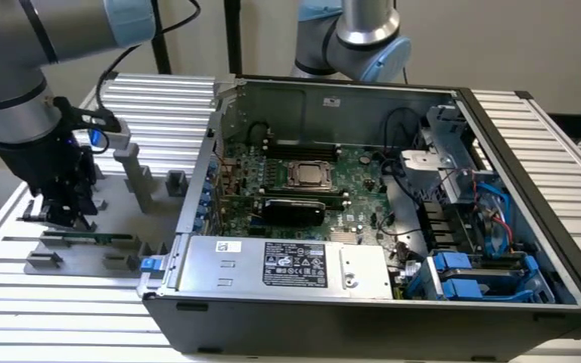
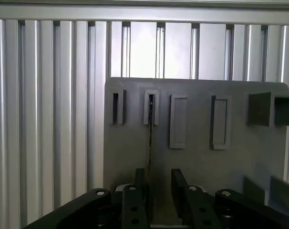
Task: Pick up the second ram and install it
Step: 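Pick up the second ram and move it above second insertion slot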
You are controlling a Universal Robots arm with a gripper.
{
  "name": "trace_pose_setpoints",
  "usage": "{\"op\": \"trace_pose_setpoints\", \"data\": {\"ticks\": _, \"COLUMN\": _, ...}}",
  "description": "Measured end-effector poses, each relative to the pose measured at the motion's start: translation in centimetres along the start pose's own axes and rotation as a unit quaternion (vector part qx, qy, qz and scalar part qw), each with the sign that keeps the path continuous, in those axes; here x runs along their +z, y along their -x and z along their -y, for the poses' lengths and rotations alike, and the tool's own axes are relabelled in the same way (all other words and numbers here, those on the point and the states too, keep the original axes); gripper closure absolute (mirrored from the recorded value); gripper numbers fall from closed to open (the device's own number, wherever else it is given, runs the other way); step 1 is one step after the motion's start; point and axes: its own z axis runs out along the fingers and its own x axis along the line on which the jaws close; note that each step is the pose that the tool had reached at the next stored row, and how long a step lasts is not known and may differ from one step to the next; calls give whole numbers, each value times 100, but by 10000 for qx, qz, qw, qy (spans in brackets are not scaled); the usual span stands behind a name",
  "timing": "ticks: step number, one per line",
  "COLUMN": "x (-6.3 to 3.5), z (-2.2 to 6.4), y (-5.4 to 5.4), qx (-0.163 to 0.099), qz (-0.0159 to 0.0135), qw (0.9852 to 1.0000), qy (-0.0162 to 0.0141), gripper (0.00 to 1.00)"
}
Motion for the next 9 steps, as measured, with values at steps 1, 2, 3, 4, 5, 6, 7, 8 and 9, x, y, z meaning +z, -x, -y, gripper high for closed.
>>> {"op": "trace_pose_setpoints", "data": {"ticks": 1, "x": 18, "z": 1, "y": -2, "qx": 0, "qz": 0, "qw": 10000, "qy": 0, "gripper": 0}}
{"op": "trace_pose_setpoints", "data": {"ticks": 2, "x": 37, "z": 1, "y": -3, "qx": 1, "qz": 0, "qw": 10000, "qy": -1, "gripper": 0}}
{"op": "trace_pose_setpoints", "data": {"ticks": 3, "x": 54, "z": 2, "y": -4, "qx": 1, "qz": 0, "qw": 10000, "qy": 0, "gripper": 0}}
{"op": "trace_pose_setpoints", "data": {"ticks": 4, "x": 73, "z": 2, "y": -4, "qx": 1, "qz": 0, "qw": 10000, "qy": 0, "gripper": 0}}
{"op": "trace_pose_setpoints", "data": {"ticks": 5, "x": 91, "z": 3, "y": -6, "qx": 0, "qz": 0, "qw": 10000, "qy": -1, "gripper": 0}}
{"op": "trace_pose_setpoints", "data": {"ticks": 6, "x": 108, "z": 4, "y": -8, "qx": 0, "qz": 0, "qw": 10000, "qy": 0, "gripper": 0}}
{"op": "trace_pose_setpoints", "data": {"ticks": 7, "x": 126, "z": 5, "y": -11, "qx": 0, "qz": 0, "qw": 10000, "qy": 0, "gripper": 0}}
{"op": "trace_pose_setpoints", "data": {"ticks": 8, "x": 144, "z": 5, "y": -15, "qx": 0, "qz": 0, "qw": 10000, "qy": 0, "gripper": 0}}
{"op": "trace_pose_setpoints", "data": {"ticks": 9, "x": 164, "z": 5, "y": -20, "qx": 0, "qz": 0, "qw": 10000, "qy": 0, "gripper": 0}}
